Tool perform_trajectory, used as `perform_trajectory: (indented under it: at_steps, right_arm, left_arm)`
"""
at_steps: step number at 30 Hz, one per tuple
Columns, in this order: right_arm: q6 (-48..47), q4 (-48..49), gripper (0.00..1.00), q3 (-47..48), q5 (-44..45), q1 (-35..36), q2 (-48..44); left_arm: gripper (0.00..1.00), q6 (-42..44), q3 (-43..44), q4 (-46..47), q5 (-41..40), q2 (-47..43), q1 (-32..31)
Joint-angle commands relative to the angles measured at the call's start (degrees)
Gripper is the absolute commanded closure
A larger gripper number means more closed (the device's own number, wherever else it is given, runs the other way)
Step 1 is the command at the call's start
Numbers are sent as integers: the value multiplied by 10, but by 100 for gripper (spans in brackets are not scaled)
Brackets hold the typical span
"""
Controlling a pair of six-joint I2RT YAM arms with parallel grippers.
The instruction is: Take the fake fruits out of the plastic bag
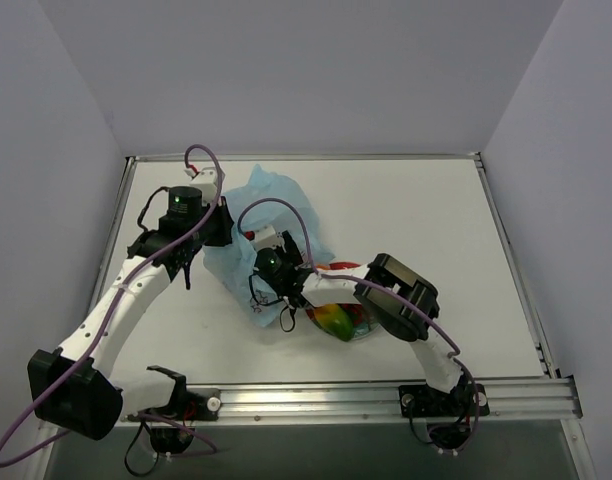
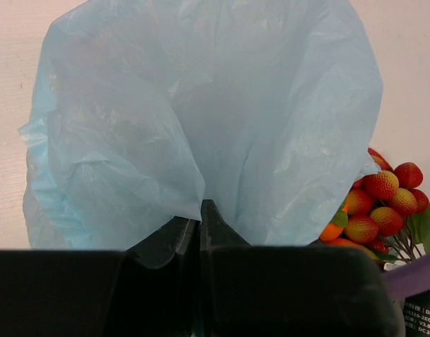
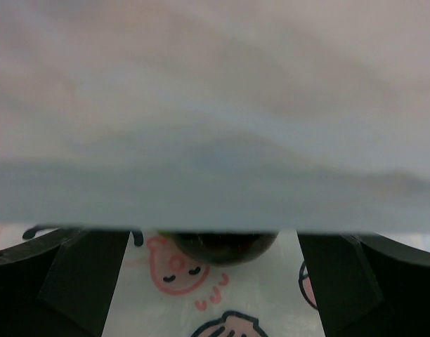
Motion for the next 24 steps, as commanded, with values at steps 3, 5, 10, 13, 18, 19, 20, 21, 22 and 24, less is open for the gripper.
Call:
perform_trajectory:
  at_steps: [3, 5, 10, 13, 18, 19, 20, 21, 22, 24]
  right_arm:
    - [-10, 30, 12, 36, 0, -11, 9]
    - [-10, 31, 21, 37, -9, -15, 9]
    - [-9, 24, 41, 41, -26, -19, 10]
    - [-8, 17, 50, 40, -29, -19, 6]
    - [-8, 13, 61, 31, -27, -19, -6]
    - [-7, 11, 62, 30, -26, -18, -9]
    - [-8, 10, 65, 27, -25, -18, -11]
    - [-7, 9, 66, 25, -25, -16, -18]
    - [-6, 7, 66, 23, -25, -16, -23]
    - [-5, 9, 66, 13, -16, -12, -33]
  left_arm:
    - [98, 7, 11, 14, 16, -15, -6]
    - [98, 7, 11, 15, 18, -14, -5]
    - [97, 8, 11, 14, 19, -13, -6]
    - [98, 8, 11, 13, 17, -12, -6]
    - [98, 9, 10, 11, 11, -13, -6]
    - [98, 9, 11, 11, 9, -12, -6]
    - [98, 10, 10, 11, 6, -11, -6]
    - [98, 10, 10, 10, 1, -9, -5]
    - [98, 10, 10, 8, -2, -7, -6]
    - [98, 7, 10, 5, -9, -1, -5]
